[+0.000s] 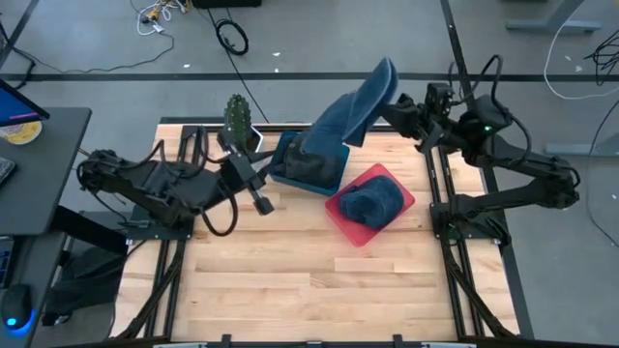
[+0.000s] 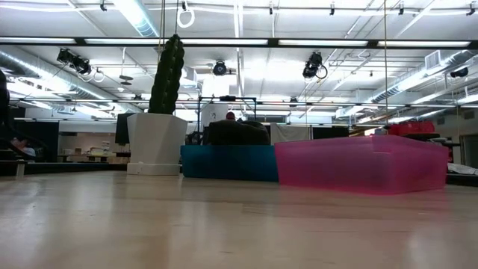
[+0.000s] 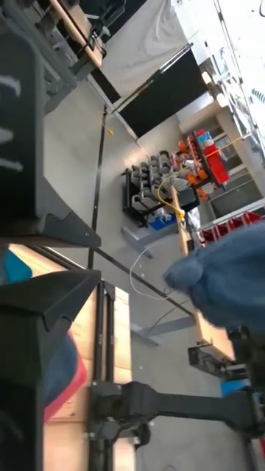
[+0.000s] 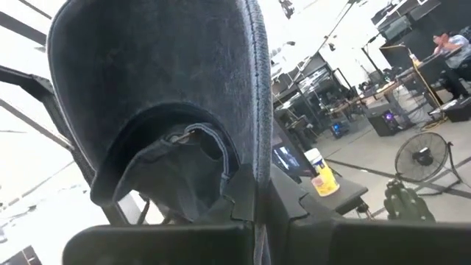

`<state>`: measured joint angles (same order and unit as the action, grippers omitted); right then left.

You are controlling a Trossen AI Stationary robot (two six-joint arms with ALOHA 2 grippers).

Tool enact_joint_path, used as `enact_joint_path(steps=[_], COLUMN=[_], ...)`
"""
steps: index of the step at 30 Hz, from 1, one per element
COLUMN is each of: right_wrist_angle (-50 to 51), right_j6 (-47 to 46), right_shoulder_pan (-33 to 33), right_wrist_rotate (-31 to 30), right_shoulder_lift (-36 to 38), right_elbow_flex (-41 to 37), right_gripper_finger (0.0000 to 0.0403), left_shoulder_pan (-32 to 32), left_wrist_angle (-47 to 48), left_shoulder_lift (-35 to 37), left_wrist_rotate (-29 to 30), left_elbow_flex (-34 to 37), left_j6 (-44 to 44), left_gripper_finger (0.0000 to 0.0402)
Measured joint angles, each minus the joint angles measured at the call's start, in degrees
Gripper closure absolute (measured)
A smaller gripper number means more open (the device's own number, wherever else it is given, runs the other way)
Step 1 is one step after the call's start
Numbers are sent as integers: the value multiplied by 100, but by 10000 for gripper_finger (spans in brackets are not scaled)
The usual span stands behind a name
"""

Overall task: Pick & Place hat
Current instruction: Put the blue cap into the pink bin

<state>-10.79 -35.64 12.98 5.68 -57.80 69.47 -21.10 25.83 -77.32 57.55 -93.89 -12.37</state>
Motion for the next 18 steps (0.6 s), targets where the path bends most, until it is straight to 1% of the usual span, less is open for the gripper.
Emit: enact_joint_path(steps=[4, 7, 10, 14, 18], right_wrist_angle=[-226, -392, -469, -476, -476], right_j6=[-171, -294, -374, -400, -442], right_shoulder_pan=[137, 232, 310, 391, 425], right_wrist_rotate=[87, 190, 295, 411, 463], right_shoulder_lift=[-171, -292, -337, -335, -333], right_elbow_flex=[0, 0, 0, 0, 0], right_gripper_finger=[398, 398, 398, 398, 398], left_shoulder_pan=[47, 129, 201, 262, 266], left_wrist_angle=[52, 58, 85, 97, 88], left_shoulder_lift=[-16, -13, -15, -38, -41], left_wrist_rotate=[-67, -239, -296, -334, -336], left_elbow_flex=[0, 0, 0, 0, 0], left_j6=[-47, -32, -27, -28, -25], left_gripper_finger=[365, 382, 395, 397, 387])
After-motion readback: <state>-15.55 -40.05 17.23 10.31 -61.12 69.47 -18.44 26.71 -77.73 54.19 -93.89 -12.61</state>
